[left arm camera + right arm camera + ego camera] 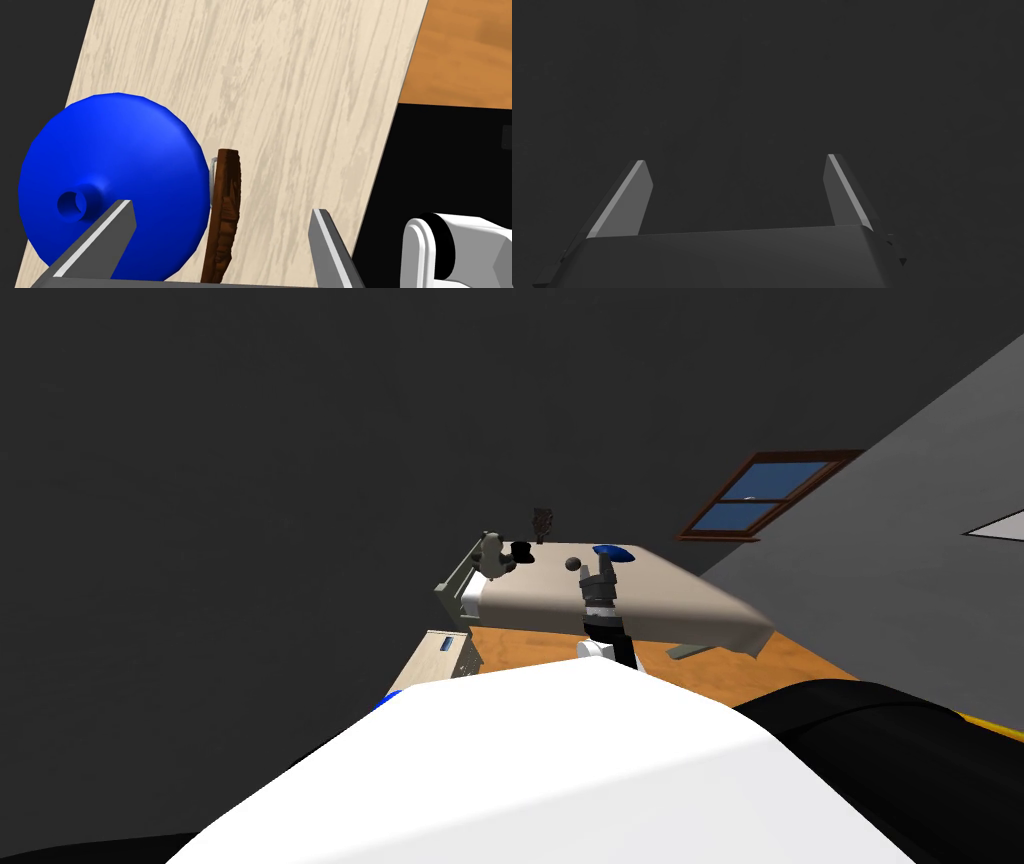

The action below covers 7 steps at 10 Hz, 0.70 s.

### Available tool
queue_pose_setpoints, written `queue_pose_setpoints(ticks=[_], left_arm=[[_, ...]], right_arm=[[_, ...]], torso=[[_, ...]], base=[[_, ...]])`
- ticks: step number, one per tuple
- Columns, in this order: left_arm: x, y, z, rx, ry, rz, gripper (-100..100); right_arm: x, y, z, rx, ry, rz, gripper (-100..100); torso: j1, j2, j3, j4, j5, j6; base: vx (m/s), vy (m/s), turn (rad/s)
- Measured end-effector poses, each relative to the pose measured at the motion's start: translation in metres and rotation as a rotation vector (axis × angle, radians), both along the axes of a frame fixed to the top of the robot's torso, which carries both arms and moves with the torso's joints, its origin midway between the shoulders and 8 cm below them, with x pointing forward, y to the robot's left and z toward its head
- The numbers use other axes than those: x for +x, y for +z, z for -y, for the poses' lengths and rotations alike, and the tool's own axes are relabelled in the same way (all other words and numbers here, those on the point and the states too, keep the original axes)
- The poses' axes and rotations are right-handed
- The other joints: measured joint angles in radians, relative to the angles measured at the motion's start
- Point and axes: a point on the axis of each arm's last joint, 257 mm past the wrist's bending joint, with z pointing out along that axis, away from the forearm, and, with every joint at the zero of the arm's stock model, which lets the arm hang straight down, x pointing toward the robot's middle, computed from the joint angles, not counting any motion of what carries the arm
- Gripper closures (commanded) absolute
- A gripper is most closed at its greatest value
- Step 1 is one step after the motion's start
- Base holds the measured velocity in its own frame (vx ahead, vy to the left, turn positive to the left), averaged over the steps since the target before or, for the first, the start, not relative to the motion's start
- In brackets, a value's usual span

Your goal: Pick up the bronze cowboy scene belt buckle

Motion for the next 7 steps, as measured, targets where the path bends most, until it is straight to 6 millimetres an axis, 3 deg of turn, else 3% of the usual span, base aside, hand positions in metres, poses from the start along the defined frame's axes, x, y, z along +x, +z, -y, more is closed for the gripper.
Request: queue_pose_setpoints(ticks=[1, 5, 6, 7], left_arm=[[0.0002, -0.0004, 0.0, 0.001, -0.001, 0.001, 100], [0.0006, 0.0002, -0.0006, 0.002, -0.001, 0.001, 100], [0.0005, 0.0002, -0.0005, 0.002, -0.001, 0.001, 0], [0.0005, 0.0002, -0.0005, 0.002, -0.001, 0.001, 100]], right_arm=[[0.0, 0.0, 0.0, 0.0, 0.0, 0.0, 0], [0.0, 0.0, 0.0, 0.0, 0.0, 0.0, 0], [0.0, 0.0, 0.0, 0.0, 0.0, 0.0, 0], [0.0, 0.0, 0.0, 0.0, 0.0, 0.0, 0]], torso=[[0.0, 0.0, 0.0, 0.0, 0.0, 0.0], [0.002, -0.001, -0.001, 0.0, 0.002, 0.0], [0.002, -0.001, -0.001, 0.0, 0.002, 0.0], [0.002, -0.002, -0.001, 0.0, 0.002, 0.0]], base=[[0.0, 0.0, 0.0], [0.0, 0.0, 0.0], [0.0, 0.0, 0.0], [0.0, 0.0, 0.0]])
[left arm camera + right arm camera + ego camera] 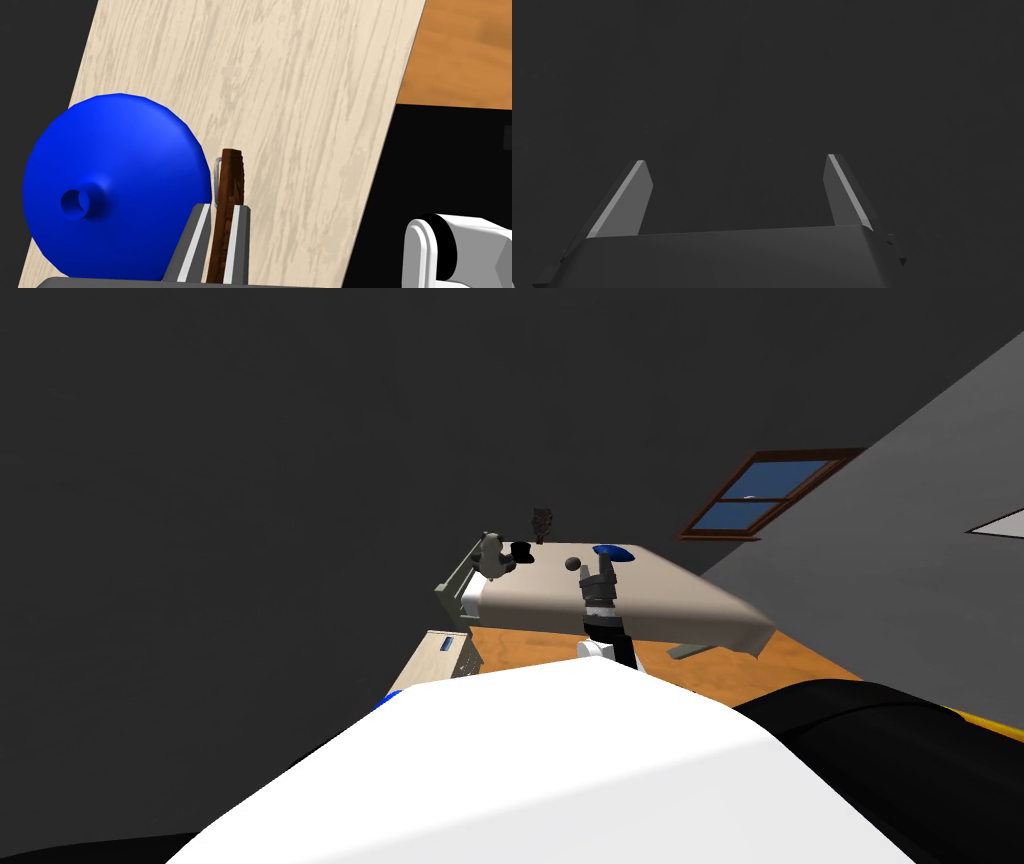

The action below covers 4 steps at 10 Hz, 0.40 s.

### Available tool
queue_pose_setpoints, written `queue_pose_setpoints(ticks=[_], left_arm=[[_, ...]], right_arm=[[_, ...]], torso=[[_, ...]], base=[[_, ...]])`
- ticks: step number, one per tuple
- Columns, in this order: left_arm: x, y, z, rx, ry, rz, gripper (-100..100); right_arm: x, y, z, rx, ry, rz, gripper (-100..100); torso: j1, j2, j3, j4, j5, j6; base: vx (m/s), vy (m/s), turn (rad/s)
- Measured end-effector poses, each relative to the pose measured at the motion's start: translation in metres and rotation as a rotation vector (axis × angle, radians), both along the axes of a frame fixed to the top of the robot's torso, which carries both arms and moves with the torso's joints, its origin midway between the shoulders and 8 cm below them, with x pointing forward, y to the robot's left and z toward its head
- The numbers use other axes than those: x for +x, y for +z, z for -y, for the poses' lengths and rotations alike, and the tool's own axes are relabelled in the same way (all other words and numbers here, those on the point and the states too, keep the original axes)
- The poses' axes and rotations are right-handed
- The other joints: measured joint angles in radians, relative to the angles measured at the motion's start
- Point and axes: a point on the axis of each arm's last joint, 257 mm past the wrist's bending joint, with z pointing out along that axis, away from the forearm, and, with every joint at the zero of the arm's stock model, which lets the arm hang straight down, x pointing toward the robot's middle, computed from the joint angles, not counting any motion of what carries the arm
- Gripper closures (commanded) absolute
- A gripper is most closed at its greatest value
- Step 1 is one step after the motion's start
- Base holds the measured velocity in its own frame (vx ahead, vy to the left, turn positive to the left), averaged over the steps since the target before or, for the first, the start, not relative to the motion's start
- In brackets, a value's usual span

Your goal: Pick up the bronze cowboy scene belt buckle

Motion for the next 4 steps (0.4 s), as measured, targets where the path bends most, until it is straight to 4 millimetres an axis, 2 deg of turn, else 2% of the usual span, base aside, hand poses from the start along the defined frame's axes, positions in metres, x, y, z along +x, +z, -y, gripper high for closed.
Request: queue_pose_setpoints(ticks=[3, 4], left_arm=[[-0.004, 0.014, -0.009, 0.001, 0.003, -0.001, 100], [-0.005, 0.014, -0.009, 0.0, 0.003, -0.002, 0]], right_arm=[[0.0, 0.0, 0.0, 0.0, 0.0, 0.0, 0], [0.0, 0.0, 0.0, 0.0, 0.0, 0.0, 0]], torso=[[-0.001, 0.001, 0.001, 0.0, -0.001, 0.0], [-0.001, 0.001, 0.001, 0.0, 0.0, 0.0]], base=[[-0.01, -0.011, -0.002], [0.0, 0.0, 0.0]])
